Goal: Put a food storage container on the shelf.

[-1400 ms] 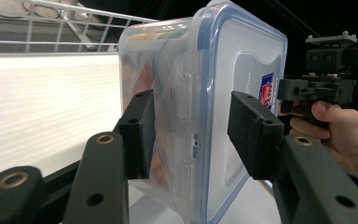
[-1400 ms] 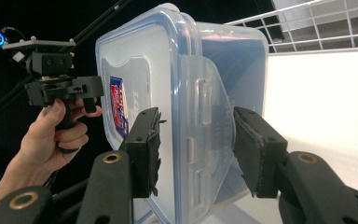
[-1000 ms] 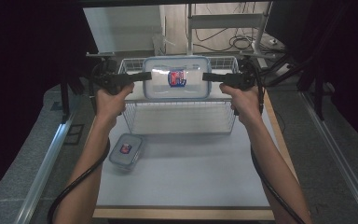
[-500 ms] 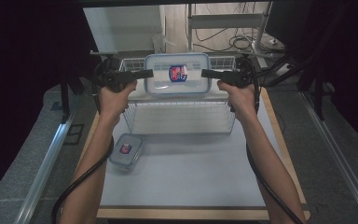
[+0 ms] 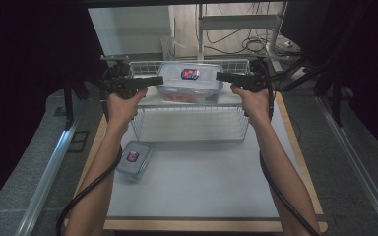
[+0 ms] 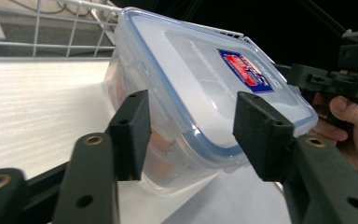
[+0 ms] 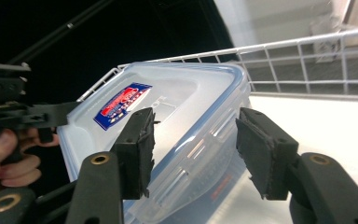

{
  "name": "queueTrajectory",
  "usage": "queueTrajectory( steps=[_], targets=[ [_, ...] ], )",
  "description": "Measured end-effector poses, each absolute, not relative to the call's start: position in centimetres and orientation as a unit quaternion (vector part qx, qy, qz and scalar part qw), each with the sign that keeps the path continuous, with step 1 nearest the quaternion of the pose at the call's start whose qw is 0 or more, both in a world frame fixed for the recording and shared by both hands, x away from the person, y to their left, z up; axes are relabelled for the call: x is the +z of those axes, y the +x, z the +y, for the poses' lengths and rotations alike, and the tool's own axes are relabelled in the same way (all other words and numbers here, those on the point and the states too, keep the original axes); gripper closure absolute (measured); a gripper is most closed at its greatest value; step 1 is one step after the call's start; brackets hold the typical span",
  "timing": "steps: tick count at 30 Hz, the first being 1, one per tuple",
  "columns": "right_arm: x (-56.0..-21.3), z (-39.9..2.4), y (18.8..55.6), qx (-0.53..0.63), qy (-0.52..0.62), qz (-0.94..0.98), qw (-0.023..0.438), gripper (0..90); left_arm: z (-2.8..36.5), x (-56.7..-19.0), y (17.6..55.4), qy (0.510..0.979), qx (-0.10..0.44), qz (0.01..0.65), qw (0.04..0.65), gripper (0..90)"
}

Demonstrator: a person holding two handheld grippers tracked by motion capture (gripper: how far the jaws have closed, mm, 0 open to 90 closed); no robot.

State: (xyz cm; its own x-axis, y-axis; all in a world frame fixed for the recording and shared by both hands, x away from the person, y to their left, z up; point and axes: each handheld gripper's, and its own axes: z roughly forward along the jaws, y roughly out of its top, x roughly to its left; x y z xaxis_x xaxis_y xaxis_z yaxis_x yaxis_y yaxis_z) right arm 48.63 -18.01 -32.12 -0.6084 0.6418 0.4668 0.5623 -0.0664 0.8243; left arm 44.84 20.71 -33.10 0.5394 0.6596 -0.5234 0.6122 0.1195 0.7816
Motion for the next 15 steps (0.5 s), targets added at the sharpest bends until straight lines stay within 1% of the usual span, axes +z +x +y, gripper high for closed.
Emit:
queueTrajectory(
  steps=[3, 4, 7, 10, 11, 14, 15],
  targets=[
    [-31.6, -18.1, 47.9, 0.580, 0.428, 0.691, 0.058, 51.9, 20.9, -32.8, 44.0, 0.667, 0.039, 0.465, 0.581, 41.9],
    [-31.3, -18.2, 47.6, 0.579, 0.422, 0.695, 0.068, 55.5, 20.9, -32.8, 44.0, 0.667, 0.039, 0.465, 0.581, 41.6],
    [-30.4, -18.4, 46.1, 0.574, 0.398, 0.709, 0.095, 66.2, 21.3, -32.4, 42.2, 0.677, 0.071, 0.441, 0.586, 43.9],
    [-29.9, -18.4, 44.3, 0.566, 0.375, 0.725, 0.115, 77.6, 21.4, -32.6, 40.7, 0.691, 0.096, 0.421, 0.579, 53.1],
    [-30.0, -18.3, 43.6, 0.562, 0.369, 0.730, 0.124, 81.4, 21.4, -32.7, 40.3, 0.695, 0.102, 0.417, 0.577, 57.4],
    [-30.5, -18.0, 41.9, 0.559, 0.348, 0.741, 0.130, 88.8, 21.3, -33.2, 39.6, 0.706, 0.115, 0.406, 0.569, 72.5],
    [-30.8, -17.9, 41.4, 0.556, 0.344, 0.746, 0.130, 89.7, 21.2, -33.7, 39.0, 0.716, 0.122, 0.398, 0.560, 77.3]
  ],
)
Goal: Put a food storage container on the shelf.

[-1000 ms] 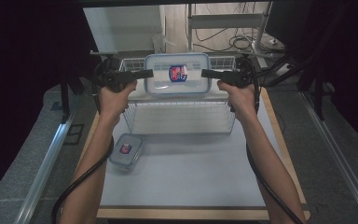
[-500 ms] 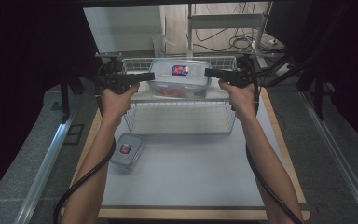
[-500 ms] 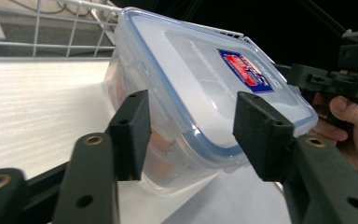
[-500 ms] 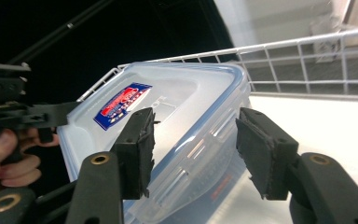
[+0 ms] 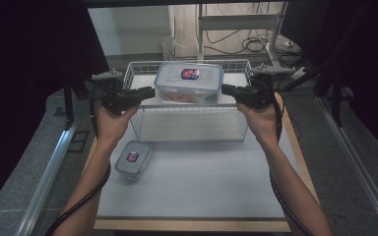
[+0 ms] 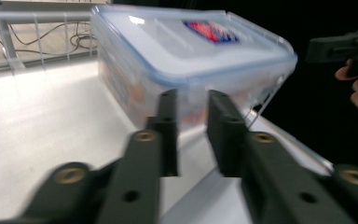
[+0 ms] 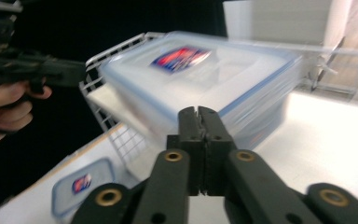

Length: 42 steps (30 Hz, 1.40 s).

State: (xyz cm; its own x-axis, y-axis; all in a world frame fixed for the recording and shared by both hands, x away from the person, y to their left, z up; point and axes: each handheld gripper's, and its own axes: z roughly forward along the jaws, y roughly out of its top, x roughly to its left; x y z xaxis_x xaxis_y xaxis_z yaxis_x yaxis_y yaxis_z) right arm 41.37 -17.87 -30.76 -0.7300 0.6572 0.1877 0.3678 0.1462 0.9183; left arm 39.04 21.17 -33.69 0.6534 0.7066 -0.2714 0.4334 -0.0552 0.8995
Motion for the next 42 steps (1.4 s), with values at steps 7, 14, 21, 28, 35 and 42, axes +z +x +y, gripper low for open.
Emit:
queueTrajectory(
  steps=[7, 14, 21, 28, 35, 42],
  targets=[
    [-33.1, -15.8, 40.8, 0.516, 0.326, 0.783, 0.122, 90.0, 20.4, -35.6, 37.9, 0.733, 0.114, 0.382, 0.551, 89.3],
    [-33.9, -15.9, 42.0, 0.508, 0.337, 0.783, 0.120, 90.0, 20.7, -37.3, 36.9, 0.732, 0.104, 0.385, 0.552, 87.7],
    [-34.3, -16.4, 43.3, 0.507, 0.352, 0.777, 0.121, 90.0, 20.9, -39.0, 35.5, 0.732, 0.100, 0.390, 0.550, 85.9],
    [-34.7, -16.5, 43.8, 0.509, 0.356, 0.775, 0.116, 89.9, 20.2, -39.7, 34.5, 0.745, 0.109, 0.381, 0.537, 85.4],
    [-34.8, -16.7, 41.7, 0.520, 0.333, 0.778, 0.116, 85.8, 19.2, -40.4, 32.4, 0.756, 0.119, 0.369, 0.528, 77.3],
    [-36.1, -17.1, 39.4, 0.510, 0.315, 0.792, 0.114, 71.0, 18.4, -42.0, 30.7, 0.768, 0.133, 0.369, 0.506, 60.5]
  ],
)
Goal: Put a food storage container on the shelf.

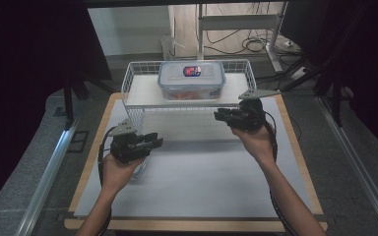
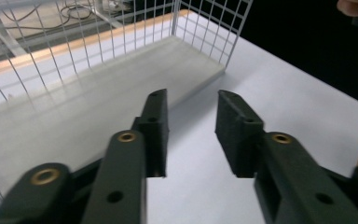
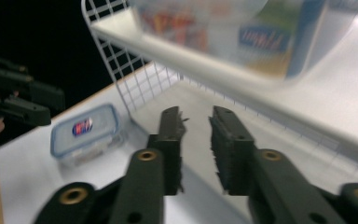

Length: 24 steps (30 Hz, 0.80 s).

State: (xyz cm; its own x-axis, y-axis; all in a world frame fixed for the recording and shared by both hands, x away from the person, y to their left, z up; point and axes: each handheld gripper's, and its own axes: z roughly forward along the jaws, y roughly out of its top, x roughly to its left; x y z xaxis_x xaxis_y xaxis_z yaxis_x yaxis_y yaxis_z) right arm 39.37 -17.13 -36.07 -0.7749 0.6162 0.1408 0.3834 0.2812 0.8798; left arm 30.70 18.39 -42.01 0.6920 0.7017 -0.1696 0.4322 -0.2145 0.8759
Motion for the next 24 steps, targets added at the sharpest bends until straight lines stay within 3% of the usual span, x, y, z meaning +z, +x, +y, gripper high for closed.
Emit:
queueTrajectory(
  steps=[3, 13, 24],
  targets=[
    [-37.0, -17.4, 37.9, 0.498, 0.307, 0.801, 0.123, 60.1, 17.9, -42.8, 29.8, 0.773, 0.140, 0.365, 0.500, 54.2],
    [-39.8, -18.8, 34.6, 0.493, 0.307, 0.802, 0.138, 37.1, 16.7, -44.6, 28.2, 0.791, 0.151, 0.355, 0.475, 30.0],
    [-43.0, -20.3, 32.1, 0.480, 0.320, 0.801, 0.157, 20.2, 16.2, -47.1, 26.0, 0.793, 0.135, 0.352, 0.479, 15.2]
  ],
)
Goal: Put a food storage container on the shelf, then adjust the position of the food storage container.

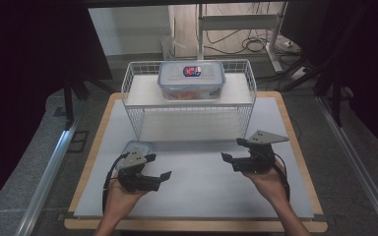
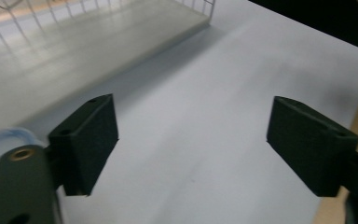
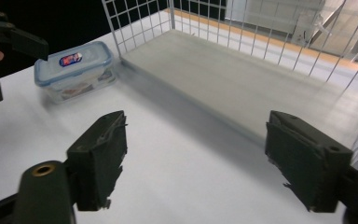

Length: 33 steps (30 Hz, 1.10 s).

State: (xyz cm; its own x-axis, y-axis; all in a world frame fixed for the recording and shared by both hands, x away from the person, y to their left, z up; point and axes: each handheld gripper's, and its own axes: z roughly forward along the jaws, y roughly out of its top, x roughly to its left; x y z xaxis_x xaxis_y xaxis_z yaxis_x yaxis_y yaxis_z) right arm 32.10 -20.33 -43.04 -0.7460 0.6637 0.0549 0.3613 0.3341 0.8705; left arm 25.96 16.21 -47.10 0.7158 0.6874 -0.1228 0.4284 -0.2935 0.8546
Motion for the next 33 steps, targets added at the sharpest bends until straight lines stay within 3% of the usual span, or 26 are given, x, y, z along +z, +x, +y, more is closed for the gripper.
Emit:
queueTrajectory(
  steps=[4, 19, 33],
  targets=[
    [-44.7, -20.4, 31.2, 0.479, 0.324, 0.803, 0.144, 17.5, 15.5, -48.0, 25.4, 0.800, 0.140, 0.352, 0.465, 9.4],
    [-49.0, -21.0, 27.2, 0.461, 0.311, 0.821, 0.130, 10.4, 13.8, -50.9, 23.0, 0.819, 0.140, 0.334, 0.445, 4.0],
    [-49.7, -21.4, 27.7, 0.445, 0.312, 0.829, 0.133, 9.4, 14.8, -50.9, 23.8, 0.823, 0.152, 0.357, 0.415, 2.0]
  ],
)
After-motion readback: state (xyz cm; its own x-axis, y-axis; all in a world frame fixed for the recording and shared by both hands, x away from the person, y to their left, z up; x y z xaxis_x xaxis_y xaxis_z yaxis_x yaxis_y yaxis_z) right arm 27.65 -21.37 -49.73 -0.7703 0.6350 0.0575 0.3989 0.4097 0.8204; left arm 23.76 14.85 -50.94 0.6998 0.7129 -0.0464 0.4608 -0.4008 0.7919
